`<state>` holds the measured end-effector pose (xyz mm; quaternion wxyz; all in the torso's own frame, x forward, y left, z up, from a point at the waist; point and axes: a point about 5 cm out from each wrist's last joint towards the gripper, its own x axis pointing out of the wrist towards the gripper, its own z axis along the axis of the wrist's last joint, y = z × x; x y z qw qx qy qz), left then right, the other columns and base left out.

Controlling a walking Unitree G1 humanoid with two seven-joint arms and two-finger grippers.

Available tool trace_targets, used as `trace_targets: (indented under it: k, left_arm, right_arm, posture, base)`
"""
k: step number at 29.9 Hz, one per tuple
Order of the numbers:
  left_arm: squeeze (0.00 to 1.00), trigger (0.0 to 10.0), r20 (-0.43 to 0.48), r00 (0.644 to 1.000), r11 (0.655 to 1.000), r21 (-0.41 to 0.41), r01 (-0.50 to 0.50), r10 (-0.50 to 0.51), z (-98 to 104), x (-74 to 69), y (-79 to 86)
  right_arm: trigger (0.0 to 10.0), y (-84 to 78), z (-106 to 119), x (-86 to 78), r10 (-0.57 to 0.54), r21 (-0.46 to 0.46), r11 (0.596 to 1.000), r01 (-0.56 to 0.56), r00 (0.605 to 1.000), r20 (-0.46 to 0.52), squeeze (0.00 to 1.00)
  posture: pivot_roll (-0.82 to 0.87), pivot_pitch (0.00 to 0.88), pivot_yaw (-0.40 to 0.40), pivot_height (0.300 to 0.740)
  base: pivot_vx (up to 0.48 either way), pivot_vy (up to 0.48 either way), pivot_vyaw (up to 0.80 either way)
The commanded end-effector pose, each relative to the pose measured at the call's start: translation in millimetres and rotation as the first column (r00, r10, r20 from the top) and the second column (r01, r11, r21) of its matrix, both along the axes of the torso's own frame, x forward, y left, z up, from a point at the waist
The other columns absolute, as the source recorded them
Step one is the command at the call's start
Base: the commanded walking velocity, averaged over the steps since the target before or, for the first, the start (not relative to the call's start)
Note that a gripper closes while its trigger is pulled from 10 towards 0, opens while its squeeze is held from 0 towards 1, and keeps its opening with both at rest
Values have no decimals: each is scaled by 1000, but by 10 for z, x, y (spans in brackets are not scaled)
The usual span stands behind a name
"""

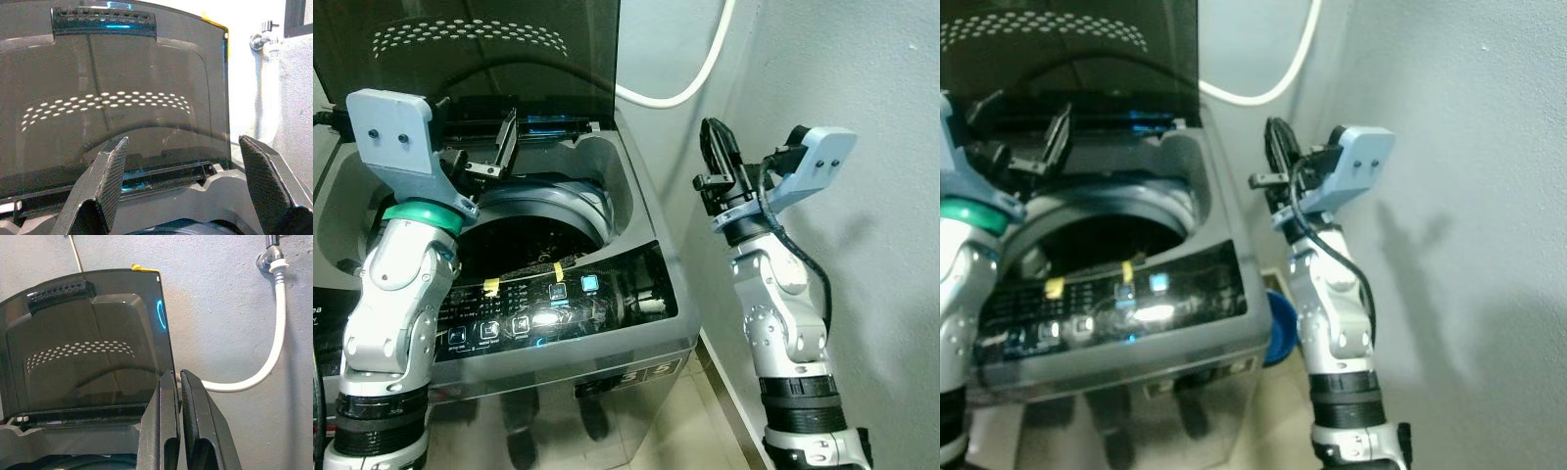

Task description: Clothes washing

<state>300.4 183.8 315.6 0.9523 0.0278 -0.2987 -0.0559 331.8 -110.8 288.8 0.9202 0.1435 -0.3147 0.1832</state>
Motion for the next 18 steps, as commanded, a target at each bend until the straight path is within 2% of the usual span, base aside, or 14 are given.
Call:
trace_targets:
  k: [1,8,10,12,15,18]
  left_arm:
    - [0,10000,-17,1000,1000,-4,15,-15,-56,49,-51]
    - [0,10000,-15,999,999,3,33,-33,-4,139,-82]
    - [0,10000,4,1000,1000,14,15,-15,65,185,-33]
    - [0,10000,10,1000,1000,12,0,0,70,182,9]
    - [0,10000,13,999,999,-12,-36,37,46,146,30]
    - [0,10000,10,999,999,-18,-41,42,-1,143,10]
  right_arm:
    - [10000,-46,-34,0,-25,0,1000,25,1000,1,0]
    - [10000,-92,-17,1,-67,19,998,67,998,2,0]
    - [10000,-58,-35,23,-76,30,997,76,997,-6,0]
    - [10000,-18,-59,31,-66,33,997,66,998,-10,0]
    - [10000,78,-59,84,-9,-16,1000,9,1000,-5,0]
    - [10000,76,-37,105,1,-39,999,-1,1000,8,0]
  posture:
    - [92,34,7,731]
    - [81,56,10,731]
    - [115,7,-19,731]
    - [121,8,-32,731]
    - [120,0,-46,731]
    - [119,0,-53,731]
  base:
    - [0,0,0]
    - [0,0,0]
    - [0,0,0]
    - [0,0,0]
    - [0,0,0]
    - [0,0,0]
